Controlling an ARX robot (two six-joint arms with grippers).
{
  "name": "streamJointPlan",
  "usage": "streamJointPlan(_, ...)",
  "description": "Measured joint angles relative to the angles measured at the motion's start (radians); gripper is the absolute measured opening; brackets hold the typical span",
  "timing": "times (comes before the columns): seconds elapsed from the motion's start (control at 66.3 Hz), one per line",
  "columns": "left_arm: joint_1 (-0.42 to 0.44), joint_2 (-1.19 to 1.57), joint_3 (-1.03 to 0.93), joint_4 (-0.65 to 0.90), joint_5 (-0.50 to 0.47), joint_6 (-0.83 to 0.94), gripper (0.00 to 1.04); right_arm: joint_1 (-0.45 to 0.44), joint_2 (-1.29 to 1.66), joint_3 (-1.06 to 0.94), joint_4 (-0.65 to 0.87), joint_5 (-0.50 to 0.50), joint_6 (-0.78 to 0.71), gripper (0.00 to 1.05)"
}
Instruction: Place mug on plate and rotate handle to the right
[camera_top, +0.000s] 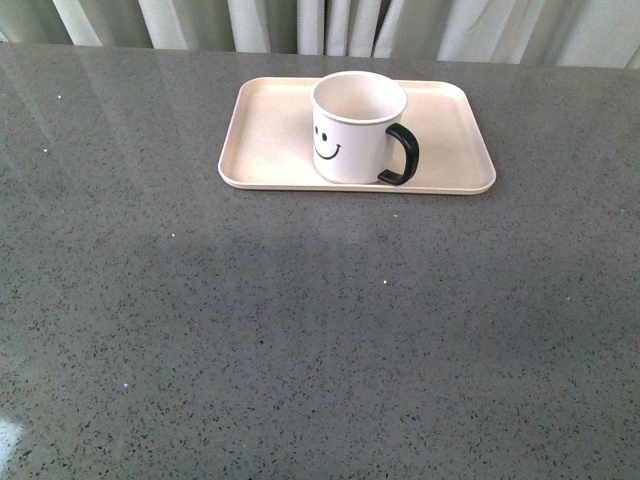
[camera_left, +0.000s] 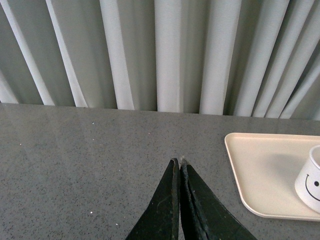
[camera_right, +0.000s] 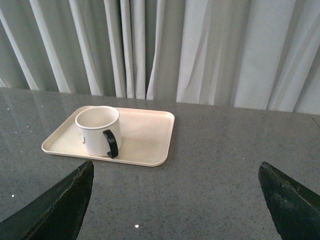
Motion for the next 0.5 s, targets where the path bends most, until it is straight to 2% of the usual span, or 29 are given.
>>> streamJointPlan(0.181,0.032,-0.126,-0.077,-0.055,0.029,0.0,0.01,0.0,0.0,0.0,0.0,0.0,0.0,0.96)
streamJointPlan(0.271,0.048,-0.142,-0.123,-0.013,0.041,0.0,0.01,0.0,0.0,0.0,0.0,0.0,0.0,0.96)
streamJointPlan(0.302,0.069,-0.154,-0.136,-0.02,0.08,0.0,0.01,0.0,0.0,0.0,0.0,0.0,0.0,0.96)
streamJointPlan(0.392,0.116,-0.234,-0.167,-0.082,0.112,0.0,0.01,0.0,0.0,0.0,0.0,0.0,0.0,0.96)
streamJointPlan(0.498,0.12,-0.352,-0.185,-0.172,0.119,0.0,0.01,0.0,0.0,0.0,0.0,0.0,0.0,0.96)
